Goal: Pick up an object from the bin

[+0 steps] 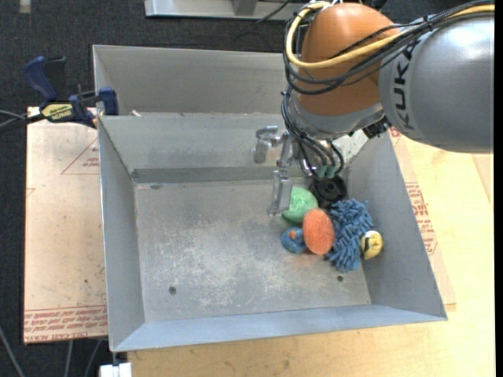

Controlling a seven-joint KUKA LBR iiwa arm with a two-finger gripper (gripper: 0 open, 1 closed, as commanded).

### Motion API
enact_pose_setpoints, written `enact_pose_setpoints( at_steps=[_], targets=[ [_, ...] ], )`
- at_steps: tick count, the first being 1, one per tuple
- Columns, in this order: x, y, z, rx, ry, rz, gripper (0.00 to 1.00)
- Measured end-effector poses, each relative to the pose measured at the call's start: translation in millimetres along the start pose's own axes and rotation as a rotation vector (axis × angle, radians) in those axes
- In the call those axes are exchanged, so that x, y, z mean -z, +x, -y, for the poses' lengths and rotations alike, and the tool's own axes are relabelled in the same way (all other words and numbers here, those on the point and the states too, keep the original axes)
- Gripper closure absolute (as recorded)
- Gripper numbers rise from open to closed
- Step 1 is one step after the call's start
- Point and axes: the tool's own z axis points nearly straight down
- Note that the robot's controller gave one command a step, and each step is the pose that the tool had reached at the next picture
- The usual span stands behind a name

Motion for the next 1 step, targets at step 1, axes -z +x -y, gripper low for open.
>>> enact_pose_setpoints(
  at_steps=[1],
  targets=[
    [-40.9,19.8,17.2,0.015,-0.001,-0.008,0.00]
  ],
)
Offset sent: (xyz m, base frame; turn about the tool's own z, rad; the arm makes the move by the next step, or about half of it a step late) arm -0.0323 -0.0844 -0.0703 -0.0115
